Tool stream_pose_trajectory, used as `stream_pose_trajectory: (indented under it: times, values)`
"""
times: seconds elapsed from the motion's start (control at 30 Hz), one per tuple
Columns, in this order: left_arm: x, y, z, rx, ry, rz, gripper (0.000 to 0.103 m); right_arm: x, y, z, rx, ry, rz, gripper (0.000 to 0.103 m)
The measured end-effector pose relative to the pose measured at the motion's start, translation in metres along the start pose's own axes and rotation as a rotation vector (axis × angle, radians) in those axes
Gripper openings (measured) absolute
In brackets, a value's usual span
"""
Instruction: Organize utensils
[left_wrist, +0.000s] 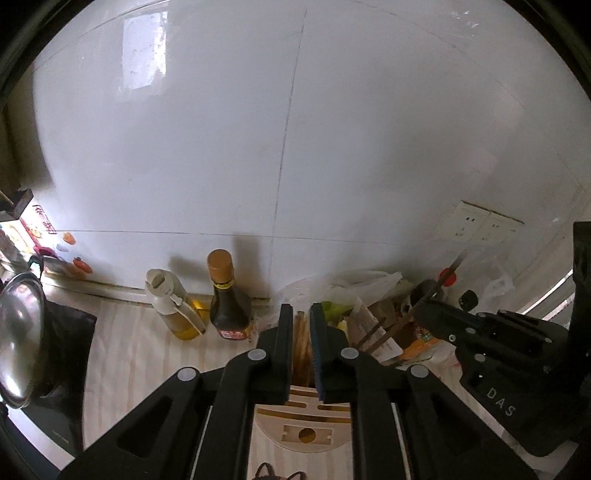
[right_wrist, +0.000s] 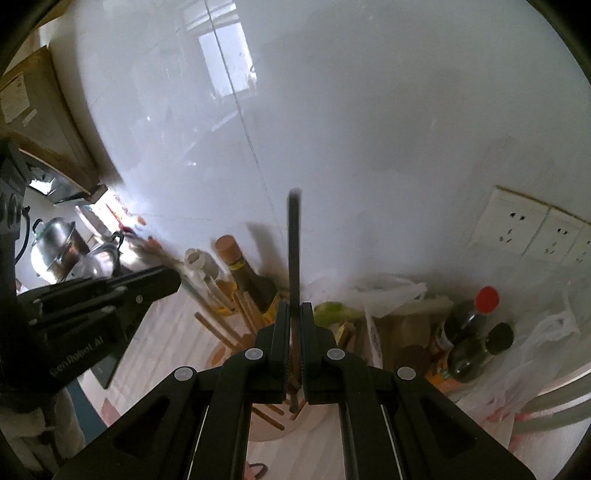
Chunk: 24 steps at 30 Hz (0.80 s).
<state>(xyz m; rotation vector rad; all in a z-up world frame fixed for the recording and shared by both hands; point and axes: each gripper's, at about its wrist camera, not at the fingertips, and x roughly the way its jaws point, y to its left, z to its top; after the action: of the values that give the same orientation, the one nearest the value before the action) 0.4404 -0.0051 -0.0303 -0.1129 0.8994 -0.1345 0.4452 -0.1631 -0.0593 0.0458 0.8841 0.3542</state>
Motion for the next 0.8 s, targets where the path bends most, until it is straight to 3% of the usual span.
stream_pose_trajectory:
  times: [0.03,0.07,0.1,0.17,0.4,0.47,0.57,0.63,0.8]
  values:
    - [0.0,0.002,0.002,-0.007,-0.004,0.01,0.016,0.001,0.0,0.0,0.003,0.001,-0.002,0.009]
    - [-0.002,0.003,0.002,-0.012,-0.01,0.013,0.027,0.002,0.0,-0.001,0.005,0.005,0.002,0.017]
    - [-0.002,0.004,0.003,-0.015,-0.014,0.02,0.044,0.002,-0.001,-0.001,0.012,0.005,0.007,0.021]
    - [-0.009,0.008,0.002,-0.028,-0.046,0.054,0.068,-0.002,-0.002,-0.001,0.025,-0.004,0.006,0.037]
    - [-0.018,0.018,-0.025,-0.027,-0.104,0.17,0.103,-0.018,-0.005,-0.02,0.049,-0.043,-0.054,0.063]
    - [-0.017,0.019,-0.039,-0.015,-0.112,0.22,0.103,-0.021,-0.005,-0.033,0.045,-0.058,-0.104,0.083]
    - [-0.014,0.019,-0.061,-0.007,-0.11,0.266,0.103,-0.023,-0.004,-0.055,0.043,-0.073,-0.19,0.098]
    - [-0.008,0.018,-0.076,-0.004,-0.1,0.28,0.103,-0.022,-0.002,-0.07,0.037,-0.082,-0.25,0.103]
    - [-0.001,0.012,-0.098,-0.002,-0.076,0.291,0.103,-0.019,0.002,-0.097,0.014,-0.096,-0.342,0.103]
